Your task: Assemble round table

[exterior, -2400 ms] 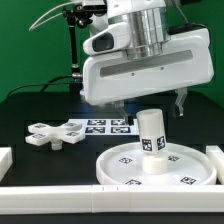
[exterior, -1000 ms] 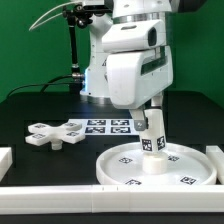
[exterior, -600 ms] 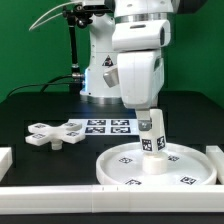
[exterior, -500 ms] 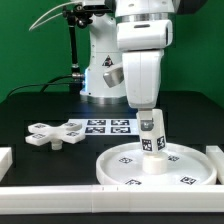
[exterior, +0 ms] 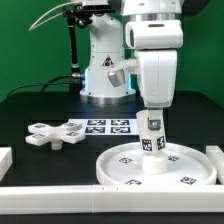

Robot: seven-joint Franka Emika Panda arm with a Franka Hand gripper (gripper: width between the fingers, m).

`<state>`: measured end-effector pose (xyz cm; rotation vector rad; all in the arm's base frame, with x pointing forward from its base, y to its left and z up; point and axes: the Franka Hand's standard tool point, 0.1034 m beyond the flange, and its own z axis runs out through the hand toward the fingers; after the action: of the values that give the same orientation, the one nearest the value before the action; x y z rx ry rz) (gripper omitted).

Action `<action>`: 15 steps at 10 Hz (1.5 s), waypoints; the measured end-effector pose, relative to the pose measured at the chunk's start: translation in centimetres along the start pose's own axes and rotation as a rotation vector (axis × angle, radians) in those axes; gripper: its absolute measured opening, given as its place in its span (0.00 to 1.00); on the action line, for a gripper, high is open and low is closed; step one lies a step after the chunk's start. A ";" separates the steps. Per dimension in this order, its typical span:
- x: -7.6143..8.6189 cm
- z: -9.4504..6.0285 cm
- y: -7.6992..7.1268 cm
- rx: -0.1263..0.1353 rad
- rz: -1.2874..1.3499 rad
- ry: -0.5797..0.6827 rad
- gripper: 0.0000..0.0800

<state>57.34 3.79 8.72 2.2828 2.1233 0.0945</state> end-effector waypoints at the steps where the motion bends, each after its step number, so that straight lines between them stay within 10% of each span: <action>1: 0.0 0.0 0.0 0.002 0.001 0.000 0.61; 15: 0.3 0.1 -0.3 0.043 0.854 -0.018 0.51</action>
Offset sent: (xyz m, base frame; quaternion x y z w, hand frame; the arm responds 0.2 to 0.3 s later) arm 0.0000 0.0000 0.0000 0.0000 0.0000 0.0000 1.0000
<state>57.10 4.06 8.62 3.0016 1.0038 0.0372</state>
